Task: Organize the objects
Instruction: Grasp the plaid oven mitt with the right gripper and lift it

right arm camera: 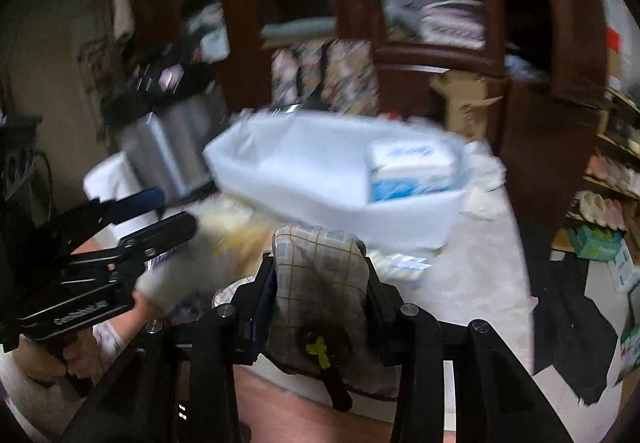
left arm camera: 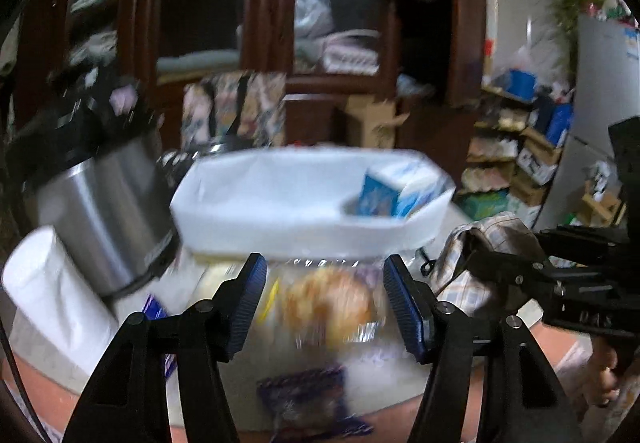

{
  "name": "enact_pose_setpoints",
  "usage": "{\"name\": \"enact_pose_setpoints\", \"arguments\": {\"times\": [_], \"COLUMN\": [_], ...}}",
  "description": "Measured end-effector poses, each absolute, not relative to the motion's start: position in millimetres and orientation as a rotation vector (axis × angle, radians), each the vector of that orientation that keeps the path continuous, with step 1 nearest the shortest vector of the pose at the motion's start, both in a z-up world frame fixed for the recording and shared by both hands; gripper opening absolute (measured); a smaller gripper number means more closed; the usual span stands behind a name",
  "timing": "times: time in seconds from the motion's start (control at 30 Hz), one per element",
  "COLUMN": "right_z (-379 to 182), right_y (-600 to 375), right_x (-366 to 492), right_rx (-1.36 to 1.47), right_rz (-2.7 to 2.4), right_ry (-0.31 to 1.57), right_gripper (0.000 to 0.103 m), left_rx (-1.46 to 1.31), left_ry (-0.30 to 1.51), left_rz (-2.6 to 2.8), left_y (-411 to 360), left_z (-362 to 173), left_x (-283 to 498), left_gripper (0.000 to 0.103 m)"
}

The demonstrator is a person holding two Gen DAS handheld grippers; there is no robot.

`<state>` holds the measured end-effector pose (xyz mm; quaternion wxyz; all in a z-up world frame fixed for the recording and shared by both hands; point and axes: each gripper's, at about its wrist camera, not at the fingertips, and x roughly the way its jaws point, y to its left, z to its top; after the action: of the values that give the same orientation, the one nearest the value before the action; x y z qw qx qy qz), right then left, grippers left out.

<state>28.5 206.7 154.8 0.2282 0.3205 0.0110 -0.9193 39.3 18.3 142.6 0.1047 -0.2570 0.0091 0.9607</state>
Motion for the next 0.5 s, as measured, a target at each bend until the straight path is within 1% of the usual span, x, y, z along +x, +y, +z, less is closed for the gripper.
{"name": "enact_pose_setpoints", "arguments": {"times": [0.03,0.07,0.17,0.27,0.4,0.5], "right_z": [165.7,174.3,201.0,221.6,221.5,205.7], "right_y": [218.6,227.3,246.7,252.1,242.1,229.9], "right_x": [29.1,28.7,20.0,2.3,-35.7,-73.1], "right_rx": [0.870,0.861,0.837,0.820,0.855,0.867], "right_rz": [-2.561,-2.580,-2.631,-2.604,-2.451,-2.348], "right_ry": [-0.009,-0.038,-0.163,-0.320,-0.554,-0.749], "right_gripper": [0.038,0.038,0.038,0.038,0.038,0.038], "left_rx": [-0.737,-0.724,-0.691,-0.733,-0.776,-0.801], "left_ry": [0.010,0.000,-0.037,-0.094,-0.187,-0.160], "left_rz": [2.818,2.810,2.810,2.782,2.778,2.842], "left_y": [20.0,20.3,25.4,30.1,22.8,12.1], "left_z": [150.3,153.6,166.8,169.5,157.9,143.5], "left_x": [37.9,31.5,8.9,-19.6,-57.2,-75.4], "left_gripper": [0.069,0.070,0.070,0.070,0.070,0.068]}}
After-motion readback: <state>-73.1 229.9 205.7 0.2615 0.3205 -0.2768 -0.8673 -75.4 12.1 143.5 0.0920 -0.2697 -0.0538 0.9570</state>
